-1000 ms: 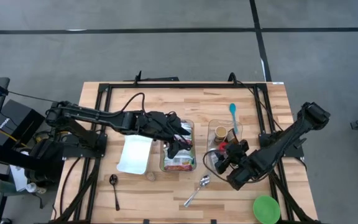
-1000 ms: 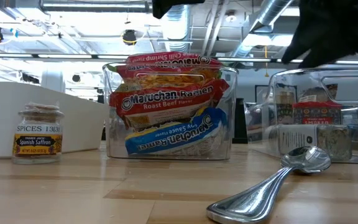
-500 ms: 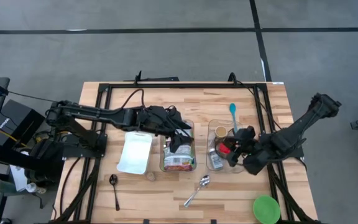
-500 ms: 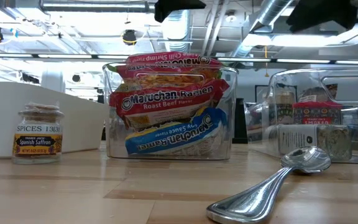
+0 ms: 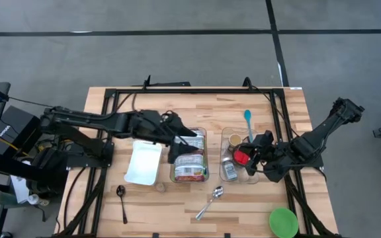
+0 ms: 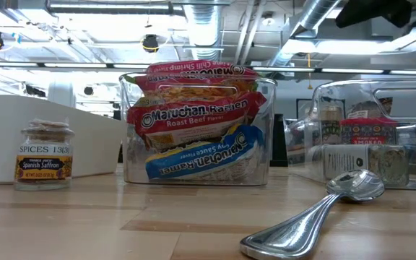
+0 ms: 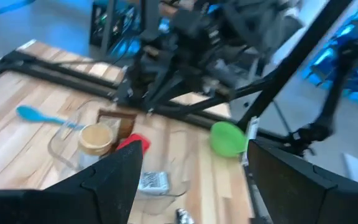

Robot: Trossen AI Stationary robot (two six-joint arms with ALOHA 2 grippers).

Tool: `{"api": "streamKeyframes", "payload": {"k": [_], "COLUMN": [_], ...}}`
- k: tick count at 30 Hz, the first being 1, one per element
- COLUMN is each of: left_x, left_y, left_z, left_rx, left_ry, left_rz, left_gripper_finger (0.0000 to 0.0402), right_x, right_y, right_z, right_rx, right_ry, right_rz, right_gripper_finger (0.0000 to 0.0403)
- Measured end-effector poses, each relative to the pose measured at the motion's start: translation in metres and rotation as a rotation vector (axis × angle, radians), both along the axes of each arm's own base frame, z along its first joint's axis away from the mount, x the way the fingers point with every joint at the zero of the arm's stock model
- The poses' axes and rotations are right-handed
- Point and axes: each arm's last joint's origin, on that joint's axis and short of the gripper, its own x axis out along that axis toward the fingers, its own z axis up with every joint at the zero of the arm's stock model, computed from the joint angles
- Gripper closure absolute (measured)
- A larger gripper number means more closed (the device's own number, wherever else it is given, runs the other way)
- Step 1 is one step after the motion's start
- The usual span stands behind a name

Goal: Pick & Place Food Item
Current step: Put the blue baby spoon into the white bin

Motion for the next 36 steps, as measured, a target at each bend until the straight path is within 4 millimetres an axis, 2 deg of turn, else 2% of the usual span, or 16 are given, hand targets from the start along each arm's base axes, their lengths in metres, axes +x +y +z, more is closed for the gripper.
{"api": "streamKeyframes", "payload": {"k": [6, 11, 16, 20, 25, 28, 36], "left_x": [-0.015, -0.019, -0.021, -0.027, -0.034, -0.033, -0.027], "left_y": [-0.017, -0.032, -0.042, -0.043, -0.034, -0.023, 0.022], "left_z": [0.018, 0.018, 0.01, -0.001, -0.011, -0.013, -0.014], "left_rx": [-0.017, -0.023, -0.036, -0.005, 0.131, 0.215, 0.416], "left_ry": [-0.087, -0.093, -0.024, 0.073, 0.162, 0.19, 0.279], "left_rz": [-0.062, -0.097, 0.01, 0.196, 0.403, 0.465, 0.538], "left_gripper_finger": [0.0117, 0.0117, 0.014, 0.0176, 0.022, 0.0238, 0.026], "right_x": [0.0, 0.0, 0.0, 0.0, 0.0, 0.0, 0.0], "right_y": [-0.001, -0.001, -0.001, 0.0, -0.001, -0.001, -0.001], "right_z": [0.0, 0.0, 0.0, 0.001, 0.001, 0.001, 0.001], "right_rx": [-0.017, -0.029, -0.034, -0.047, -0.068, -0.071, -0.078], "right_ry": [-0.011, -0.003, 0.002, 0.006, -0.008, -0.01, -0.015], "right_rz": [-0.012, -0.004, 0.004, 0.014, 0.0, -0.003, -0.009], "right_gripper_finger": [0.0397, 0.0402, 0.0402, 0.0401, 0.0401, 0.0401, 0.0401]}}
